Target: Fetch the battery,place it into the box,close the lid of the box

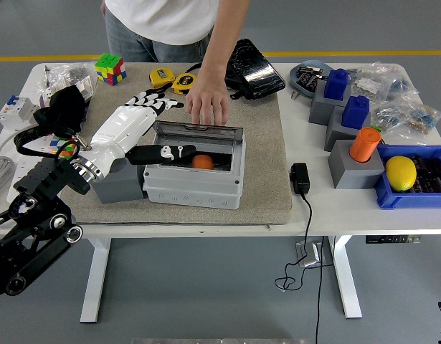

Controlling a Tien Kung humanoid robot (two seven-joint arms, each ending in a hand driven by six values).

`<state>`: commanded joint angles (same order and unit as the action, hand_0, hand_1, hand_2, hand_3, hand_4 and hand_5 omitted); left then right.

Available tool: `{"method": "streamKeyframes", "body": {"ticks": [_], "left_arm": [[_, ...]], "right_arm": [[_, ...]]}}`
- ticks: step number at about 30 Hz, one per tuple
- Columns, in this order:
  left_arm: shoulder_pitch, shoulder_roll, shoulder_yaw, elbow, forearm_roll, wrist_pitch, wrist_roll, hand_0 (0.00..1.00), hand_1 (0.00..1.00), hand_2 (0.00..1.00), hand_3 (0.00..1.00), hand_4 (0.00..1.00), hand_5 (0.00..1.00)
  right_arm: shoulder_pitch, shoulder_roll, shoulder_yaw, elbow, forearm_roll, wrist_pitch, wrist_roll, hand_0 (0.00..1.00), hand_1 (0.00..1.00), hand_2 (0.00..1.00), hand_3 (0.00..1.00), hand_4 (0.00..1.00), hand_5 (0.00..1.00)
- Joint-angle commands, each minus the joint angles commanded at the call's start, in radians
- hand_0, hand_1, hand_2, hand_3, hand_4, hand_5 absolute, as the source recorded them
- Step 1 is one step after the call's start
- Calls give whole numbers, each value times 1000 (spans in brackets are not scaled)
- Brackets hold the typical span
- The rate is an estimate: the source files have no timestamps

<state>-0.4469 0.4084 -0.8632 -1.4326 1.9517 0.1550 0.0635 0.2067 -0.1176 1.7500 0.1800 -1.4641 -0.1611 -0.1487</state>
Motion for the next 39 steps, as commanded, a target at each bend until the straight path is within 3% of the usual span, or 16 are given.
{"method": "streamKeyframes", "body": {"ticks": [9, 14, 15, 26, 27, 39], "left_arm": [[2, -7, 0, 6, -5, 6, -9, 917, 894, 837, 837, 998, 998], [1, 11, 6, -20, -1, -13, 3, 917, 894, 837, 837, 998, 998], [0, 14, 6, -23, -1, -14, 4, 817, 824, 791, 796, 998, 998], [4, 41, 22, -38, -4, -34, 17, 779, 786, 764, 782, 998, 998], [5, 43, 22, -39, -5, -34, 18, 717, 746, 726, 747, 998, 998], [9, 70, 31, -74, -16, -67, 46, 673, 723, 703, 738, 998, 998]], "right_arm": [[1, 1, 0, 0, 1, 0, 0, 844, 802, 767, 799, 998, 998], [0, -1, 3, 0, -1, 0, 0, 844, 802, 767, 799, 998, 998], [0, -1, 4, 0, -1, 0, 0, 844, 801, 767, 798, 998, 998], [2, -1, 1, 0, 4, -1, 2, 843, 801, 767, 798, 998, 998], [2, -1, 2, 0, 3, -1, 1, 843, 801, 767, 798, 998, 998], [1, -2, 0, 0, 7, -2, 1, 844, 802, 767, 798, 998, 998]]}}
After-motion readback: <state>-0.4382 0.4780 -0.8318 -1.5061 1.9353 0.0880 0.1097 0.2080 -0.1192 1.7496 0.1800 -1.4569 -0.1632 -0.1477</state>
